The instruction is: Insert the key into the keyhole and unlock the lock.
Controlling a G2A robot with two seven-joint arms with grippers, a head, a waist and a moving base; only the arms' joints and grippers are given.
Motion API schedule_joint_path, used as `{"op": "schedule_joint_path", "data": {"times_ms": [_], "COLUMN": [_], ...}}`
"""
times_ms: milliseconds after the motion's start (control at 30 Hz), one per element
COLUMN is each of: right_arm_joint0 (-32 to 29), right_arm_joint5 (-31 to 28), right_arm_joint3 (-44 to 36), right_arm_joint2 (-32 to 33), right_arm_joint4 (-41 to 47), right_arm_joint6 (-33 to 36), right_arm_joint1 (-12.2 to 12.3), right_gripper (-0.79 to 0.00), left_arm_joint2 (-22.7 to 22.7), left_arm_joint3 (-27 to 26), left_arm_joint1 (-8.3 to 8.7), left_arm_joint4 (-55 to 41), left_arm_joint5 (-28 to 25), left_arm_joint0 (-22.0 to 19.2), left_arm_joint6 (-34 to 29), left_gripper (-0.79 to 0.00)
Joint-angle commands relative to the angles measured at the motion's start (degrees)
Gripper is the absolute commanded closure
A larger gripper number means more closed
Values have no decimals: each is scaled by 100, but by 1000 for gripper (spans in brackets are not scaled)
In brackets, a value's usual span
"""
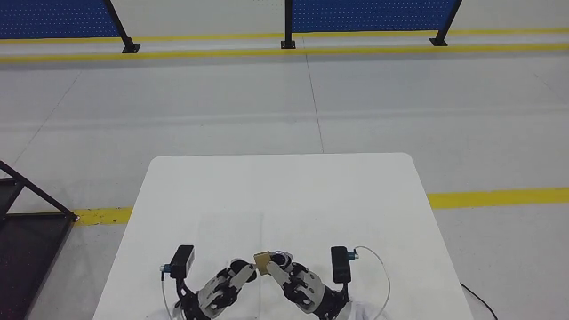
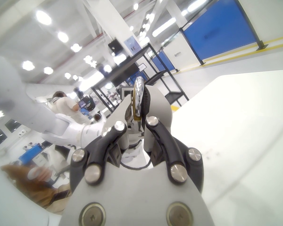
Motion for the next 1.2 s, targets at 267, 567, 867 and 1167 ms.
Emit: {"op": "schedule_joint_path", "data": {"times_ms": [267,567,867,1167], "right_arm_joint0": [-7,-4,-4,-5], "right_arm_joint5": [21,49,80,108], "right_arm_joint3": [-10,-20,-43,-56], "right_arm_joint2": [-4,-21,-23,-31], "right_arm_joint4": [2,-17,-13,-11], "right_arm_joint6": [-35,52,83,70], "right_arm_joint1": [11,27,41,51], "right_gripper": [0,0,0,0], "left_arm_joint2": [-139,-125,-158,-105], "left_arm_joint3": [140,178,159,240], "left_arm_joint1": [-100,-199,-283,-362], "left_arm_joint4": [745,1213,1788,2650], "left_arm_joint5": [67,240,830,1491], "left_arm_joint0": [51,72,76,68], "left_arm_joint6": [582,873,1233,2054], "left_gripper": [0,0,0,0]}}
